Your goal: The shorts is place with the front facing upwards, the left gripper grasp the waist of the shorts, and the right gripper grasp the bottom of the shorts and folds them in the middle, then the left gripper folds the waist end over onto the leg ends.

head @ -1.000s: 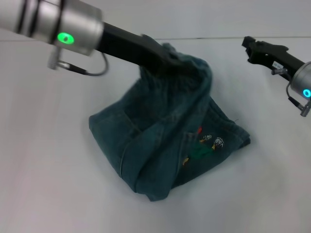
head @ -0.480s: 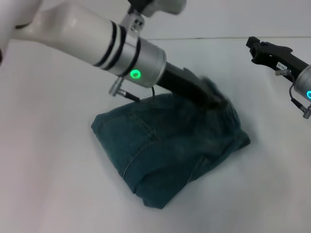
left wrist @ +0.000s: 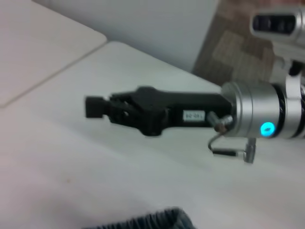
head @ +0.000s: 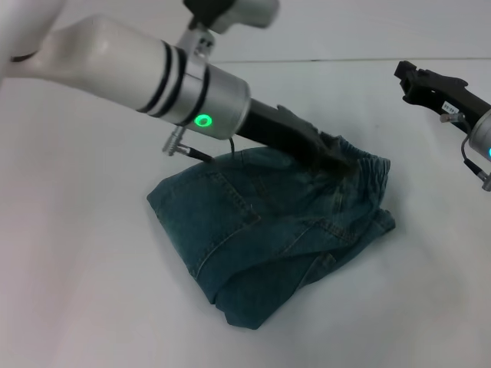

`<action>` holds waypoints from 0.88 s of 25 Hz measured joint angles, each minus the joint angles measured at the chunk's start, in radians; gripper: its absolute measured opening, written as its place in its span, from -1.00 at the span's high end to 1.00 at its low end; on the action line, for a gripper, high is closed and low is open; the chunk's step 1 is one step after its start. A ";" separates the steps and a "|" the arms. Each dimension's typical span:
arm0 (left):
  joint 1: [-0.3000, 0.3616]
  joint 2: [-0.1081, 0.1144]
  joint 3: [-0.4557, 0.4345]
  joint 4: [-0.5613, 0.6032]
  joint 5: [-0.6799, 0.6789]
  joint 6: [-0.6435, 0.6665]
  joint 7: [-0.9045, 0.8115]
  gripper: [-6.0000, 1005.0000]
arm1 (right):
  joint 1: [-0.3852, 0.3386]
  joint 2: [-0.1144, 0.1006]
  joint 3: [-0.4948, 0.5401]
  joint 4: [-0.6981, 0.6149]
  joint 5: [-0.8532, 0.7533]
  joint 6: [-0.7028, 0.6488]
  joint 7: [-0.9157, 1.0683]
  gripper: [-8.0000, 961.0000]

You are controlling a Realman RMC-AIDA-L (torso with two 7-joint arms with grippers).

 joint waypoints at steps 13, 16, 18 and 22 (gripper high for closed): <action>0.319 0.008 -0.336 0.086 -0.335 0.159 0.176 -0.64 | -0.042 -0.064 -0.253 -0.196 -0.001 -0.399 0.405 0.98; 0.368 0.026 -0.439 0.030 -0.356 0.240 0.232 -0.67 | -0.049 -0.066 -0.295 -0.256 -0.001 -0.483 0.470 0.98; 0.404 0.042 -0.476 0.010 -0.359 0.301 0.257 -0.69 | -0.056 -0.067 -0.353 -0.319 -0.001 -0.566 0.515 0.86; 0.474 0.058 -0.535 0.019 -0.344 0.425 0.304 -0.69 | -0.083 -0.083 -0.525 -0.415 -0.007 -0.705 0.540 0.61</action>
